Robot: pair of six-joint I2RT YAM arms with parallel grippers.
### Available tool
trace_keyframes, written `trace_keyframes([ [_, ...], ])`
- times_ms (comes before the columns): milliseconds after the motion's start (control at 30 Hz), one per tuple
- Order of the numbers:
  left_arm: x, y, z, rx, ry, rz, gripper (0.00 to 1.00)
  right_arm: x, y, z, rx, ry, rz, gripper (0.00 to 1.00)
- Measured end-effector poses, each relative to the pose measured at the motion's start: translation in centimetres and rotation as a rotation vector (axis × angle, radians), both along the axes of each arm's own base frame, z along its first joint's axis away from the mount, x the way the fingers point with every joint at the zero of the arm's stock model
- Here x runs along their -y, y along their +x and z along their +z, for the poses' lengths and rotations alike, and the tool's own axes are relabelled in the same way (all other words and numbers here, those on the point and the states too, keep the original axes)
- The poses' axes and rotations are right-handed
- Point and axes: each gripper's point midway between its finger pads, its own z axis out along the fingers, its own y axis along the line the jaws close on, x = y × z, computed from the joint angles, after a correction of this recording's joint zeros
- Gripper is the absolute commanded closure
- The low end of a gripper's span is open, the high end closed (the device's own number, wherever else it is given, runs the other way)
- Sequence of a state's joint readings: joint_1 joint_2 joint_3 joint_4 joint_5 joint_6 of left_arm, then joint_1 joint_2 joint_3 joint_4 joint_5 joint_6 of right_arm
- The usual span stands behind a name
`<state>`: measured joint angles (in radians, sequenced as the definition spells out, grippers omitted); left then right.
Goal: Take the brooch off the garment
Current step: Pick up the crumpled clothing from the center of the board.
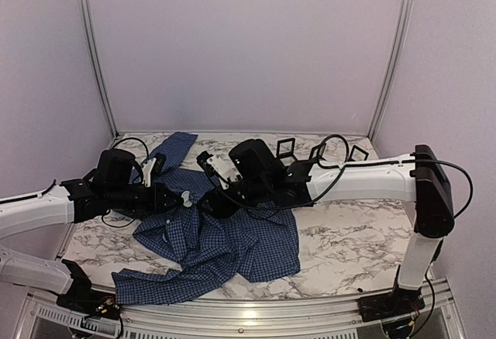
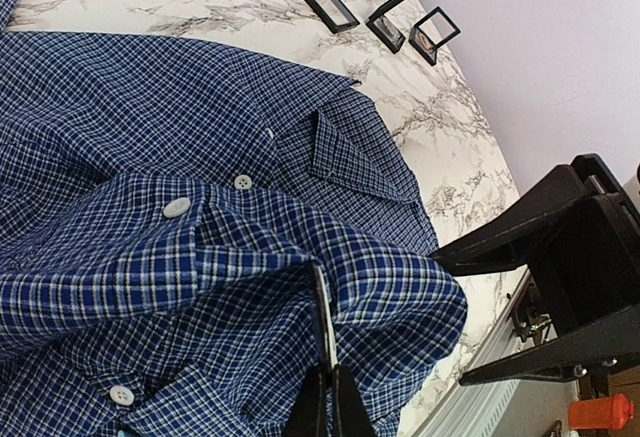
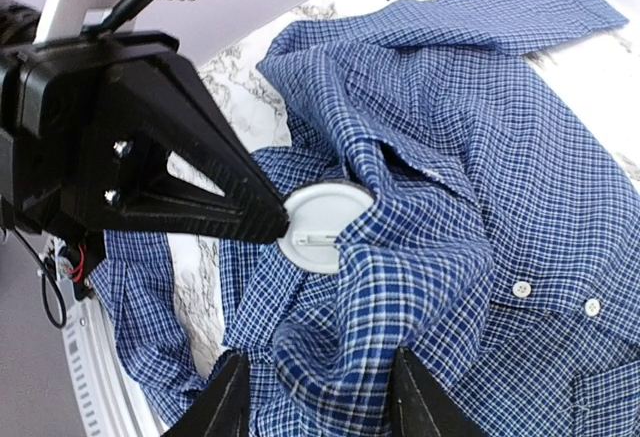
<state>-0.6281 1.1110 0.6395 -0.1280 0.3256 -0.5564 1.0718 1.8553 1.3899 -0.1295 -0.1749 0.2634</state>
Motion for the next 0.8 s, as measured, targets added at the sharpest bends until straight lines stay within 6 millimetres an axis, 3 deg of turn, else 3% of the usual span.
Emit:
trace_keyframes([
  [100, 0.3, 0.1, 0.3, 0.013, -0.026, -0.004, 1.00, 0.0, 0.4, 0.2, -0.002, 0.013, -0.005, 0.47],
  [300, 0.4, 0.0, -0.2, 0.005, -0.058, 0.002, 1.00, -1.1, 1.2, -0.7, -0.007, 0.009, 0.002, 0.58],
  [333, 0.4, -0.1, -0.3, 0.000, -0.063, 0.005, 1.00, -1.3, 1.4, -0.9, -0.007, 0.007, 0.003, 0.62],
  [500, 0.4, -0.3, -1.1, -0.020, -0.089, 0.015, 1.00, -1.7, 1.7, -2.7, -0.024, -0.027, -0.002, 0.98],
  [567, 0.4, -0.4, -1.3, -0.027, -0.095, 0.019, 1.00, -1.6, 1.8, -3.0, -0.029, -0.035, -0.011, 1.00],
  [800, 0.4, -0.4, -2.1, -0.072, -0.103, 0.043, 0.78, -1.7, 2.0, -2.9, -0.002, -0.046, -0.029, 1.00],
])
